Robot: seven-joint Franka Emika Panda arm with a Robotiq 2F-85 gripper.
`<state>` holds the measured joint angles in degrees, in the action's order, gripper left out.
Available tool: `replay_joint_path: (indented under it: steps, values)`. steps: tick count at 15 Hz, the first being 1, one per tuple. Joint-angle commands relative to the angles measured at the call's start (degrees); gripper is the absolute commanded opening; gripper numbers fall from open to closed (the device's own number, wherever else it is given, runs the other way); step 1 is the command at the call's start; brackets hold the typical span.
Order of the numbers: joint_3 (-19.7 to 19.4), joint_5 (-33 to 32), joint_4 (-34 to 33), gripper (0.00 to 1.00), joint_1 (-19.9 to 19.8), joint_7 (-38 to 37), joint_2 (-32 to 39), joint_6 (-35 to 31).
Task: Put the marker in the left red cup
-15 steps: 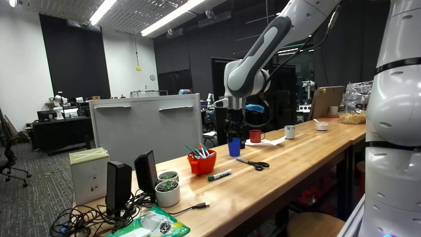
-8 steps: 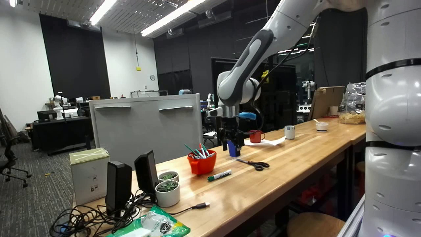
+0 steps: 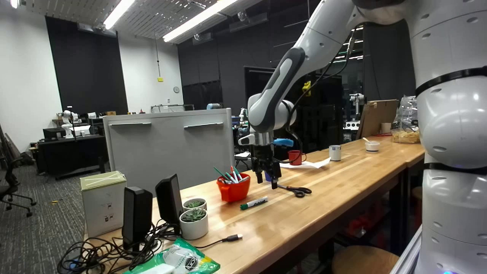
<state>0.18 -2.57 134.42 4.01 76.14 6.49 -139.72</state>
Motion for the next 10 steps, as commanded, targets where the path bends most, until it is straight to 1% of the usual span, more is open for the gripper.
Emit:
replay_joint_path:
  steps: [1,10]
  values:
    - [2.08,0.65,-1.87,1.00,-1.31,-0.02,2.54,-0.05]
    - [3.70,0.27,-5.51,1.00,-2.53,-0.86,7.25,0.48]
